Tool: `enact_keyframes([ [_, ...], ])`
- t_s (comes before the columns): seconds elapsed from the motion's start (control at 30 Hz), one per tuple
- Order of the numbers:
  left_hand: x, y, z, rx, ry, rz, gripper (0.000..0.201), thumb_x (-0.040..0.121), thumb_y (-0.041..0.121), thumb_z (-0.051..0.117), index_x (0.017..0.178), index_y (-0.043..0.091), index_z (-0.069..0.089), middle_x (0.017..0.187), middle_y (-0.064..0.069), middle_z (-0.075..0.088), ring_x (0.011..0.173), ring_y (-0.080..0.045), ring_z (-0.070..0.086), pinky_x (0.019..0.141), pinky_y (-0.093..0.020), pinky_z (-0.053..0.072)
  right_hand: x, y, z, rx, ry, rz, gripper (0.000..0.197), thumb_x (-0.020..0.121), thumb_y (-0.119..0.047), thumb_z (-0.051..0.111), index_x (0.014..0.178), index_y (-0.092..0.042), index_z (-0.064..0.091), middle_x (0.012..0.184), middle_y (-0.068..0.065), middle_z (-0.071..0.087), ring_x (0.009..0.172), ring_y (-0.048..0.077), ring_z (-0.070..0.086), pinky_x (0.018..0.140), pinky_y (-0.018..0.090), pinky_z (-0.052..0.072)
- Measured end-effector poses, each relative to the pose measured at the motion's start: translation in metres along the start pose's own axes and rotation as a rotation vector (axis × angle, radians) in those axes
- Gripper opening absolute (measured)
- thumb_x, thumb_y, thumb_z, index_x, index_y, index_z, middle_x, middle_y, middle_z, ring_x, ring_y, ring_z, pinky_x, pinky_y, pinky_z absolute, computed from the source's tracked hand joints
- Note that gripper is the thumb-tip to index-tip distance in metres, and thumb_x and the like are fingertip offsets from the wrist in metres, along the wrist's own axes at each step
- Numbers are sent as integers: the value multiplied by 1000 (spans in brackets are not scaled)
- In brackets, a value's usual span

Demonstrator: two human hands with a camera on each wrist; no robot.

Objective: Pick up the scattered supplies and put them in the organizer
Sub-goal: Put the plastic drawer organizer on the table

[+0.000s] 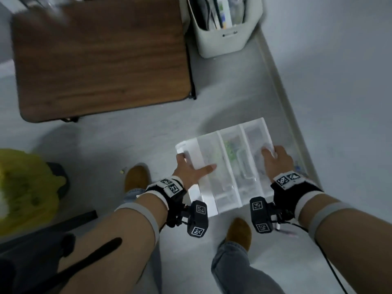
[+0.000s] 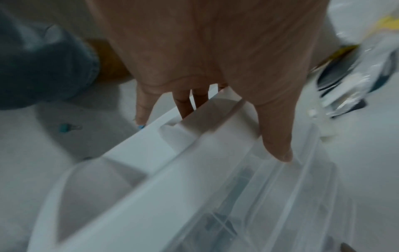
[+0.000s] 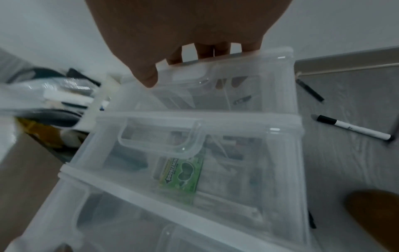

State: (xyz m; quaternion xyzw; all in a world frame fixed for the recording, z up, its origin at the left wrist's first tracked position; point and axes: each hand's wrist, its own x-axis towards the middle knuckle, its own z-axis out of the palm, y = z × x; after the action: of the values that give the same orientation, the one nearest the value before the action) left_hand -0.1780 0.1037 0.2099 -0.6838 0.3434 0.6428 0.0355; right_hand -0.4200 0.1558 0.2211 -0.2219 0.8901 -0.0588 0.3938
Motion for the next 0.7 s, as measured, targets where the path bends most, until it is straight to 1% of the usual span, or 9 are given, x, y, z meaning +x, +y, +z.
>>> enact_keyframes([
  [0.1,-45,62,-20,25,-41,75,121,68,48,87,149,33,-1,142,-3,48,121,-29,54,78,-46,55,-33,-35,-47,117,60,3,61,86,-64,37,121,-16,50,122,22,57,107,40,56,97,49,43],
  [0.17,-73,103,-35,-21,-46,137,121,67,41,90,149,37,1,139,-3,55,119,-29,57,85,-53,55,-52,-57,-78,162,53,-9,57,93,-57,35,128,-14,46,127,22,54,112,39,55,95,45,41],
  [0.23,-97,145,-53,-24,-16,236,121,66,36,92,151,36,6,132,-4,61,112,-27,63,86,-52,57,-69,-79,-104,230,43,-20,55,96,-54,34,131,-12,44,128,21,54,111,38,55,92,41,42],
  [0.33,-121,196,-84,85,73,379,124,60,37,94,154,32,13,123,-3,64,108,-25,65,89,-49,57,-83,-110,-116,342,14,-62,56,93,-55,39,127,-11,45,120,19,59,103,36,59,94,46,47],
  [0.37,-127,210,-97,149,103,425,125,60,39,94,155,30,12,119,0,64,108,-23,64,92,-45,56,-86,-124,-117,387,-9,-50,56,93,-53,42,128,-9,46,119,19,59,103,36,59,93,44,46],
  [0.47,-142,248,-140,350,218,547,122,63,44,91,156,28,13,101,12,54,106,-19,56,88,-32,47,-88,-166,-101,491,-131,-31,56,94,-46,50,126,0,51,123,22,58,101,32,56,77,33,44],
  [0.53,-144,266,-171,468,278,610,119,64,44,90,155,30,15,99,12,54,103,-17,56,83,-29,42,-84,-198,-77,632,-251,40,55,88,-44,58,125,-4,53,119,17,58,103,34,58,72,35,51],
  [0.6,-137,276,-199,588,329,665,119,61,46,90,154,30,17,112,5,59,108,-19,56,89,-32,44,-84,-226,-54,683,-366,119,45,93,-33,58,128,-7,51,116,13,55,103,36,60,77,40,50],
  [0.7,-116,282,-244,814,432,677,110,63,46,88,149,33,21,134,2,51,120,-25,47,97,-47,47,-93,-272,-13,633,-446,94,34,98,-20,51,130,-9,49,128,16,56,106,36,60,81,39,48],
])
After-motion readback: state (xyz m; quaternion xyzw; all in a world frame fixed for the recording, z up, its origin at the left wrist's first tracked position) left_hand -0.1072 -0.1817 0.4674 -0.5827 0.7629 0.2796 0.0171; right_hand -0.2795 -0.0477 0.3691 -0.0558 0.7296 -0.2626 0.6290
